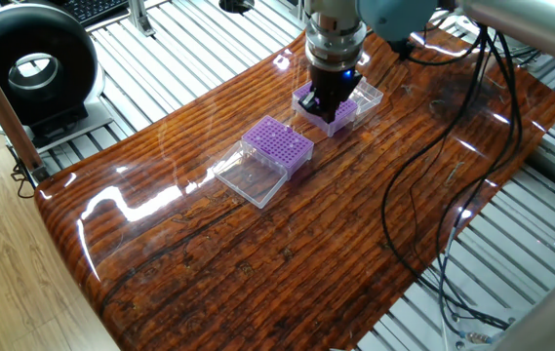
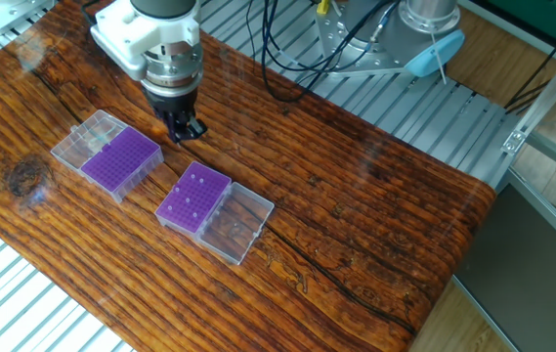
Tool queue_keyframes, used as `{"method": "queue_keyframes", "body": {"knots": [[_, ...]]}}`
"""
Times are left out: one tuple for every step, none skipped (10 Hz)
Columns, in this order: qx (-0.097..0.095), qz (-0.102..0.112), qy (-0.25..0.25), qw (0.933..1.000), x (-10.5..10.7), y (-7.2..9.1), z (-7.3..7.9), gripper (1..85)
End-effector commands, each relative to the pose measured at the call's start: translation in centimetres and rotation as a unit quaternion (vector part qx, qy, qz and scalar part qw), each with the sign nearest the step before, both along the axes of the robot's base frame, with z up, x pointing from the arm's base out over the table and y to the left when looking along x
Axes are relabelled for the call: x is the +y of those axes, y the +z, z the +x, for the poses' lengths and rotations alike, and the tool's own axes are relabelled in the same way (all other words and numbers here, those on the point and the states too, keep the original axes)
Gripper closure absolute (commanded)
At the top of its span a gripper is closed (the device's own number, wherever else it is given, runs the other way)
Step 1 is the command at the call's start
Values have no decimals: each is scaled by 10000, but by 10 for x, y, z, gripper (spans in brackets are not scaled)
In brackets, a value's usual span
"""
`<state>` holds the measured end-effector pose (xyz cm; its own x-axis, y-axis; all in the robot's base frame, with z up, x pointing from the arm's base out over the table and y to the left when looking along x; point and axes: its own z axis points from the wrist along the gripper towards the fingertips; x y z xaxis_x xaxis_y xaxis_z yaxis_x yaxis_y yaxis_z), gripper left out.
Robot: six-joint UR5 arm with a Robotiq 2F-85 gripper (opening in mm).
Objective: Transfer all small pipette tips from one holder to another
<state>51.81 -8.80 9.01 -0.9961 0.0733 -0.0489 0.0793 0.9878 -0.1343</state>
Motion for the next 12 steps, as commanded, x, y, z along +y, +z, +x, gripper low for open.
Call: {"method": "queue_keyframes", "body": {"knots": [[76,60,217,9997,-19,4,5,843],[85,96,286,9995,-28,6,8,843],[102,53,400,9991,-38,9,10,843],[84,-4,472,9989,-44,10,13,843],[52,-13,461,9989,-45,10,15,843],[-6,-135,555,9984,-52,11,19,843],[-38,-121,552,9984,-56,10,23,843],[-86,-47,566,9983,-59,8,26,843],[-120,-10,563,9983,-61,5,28,843],[-136,-18,557,9984,-64,5,29,843],[-159,11,568,9983,-65,3,31,843],[-183,25,571,9982,-64,2,33,843]]}}
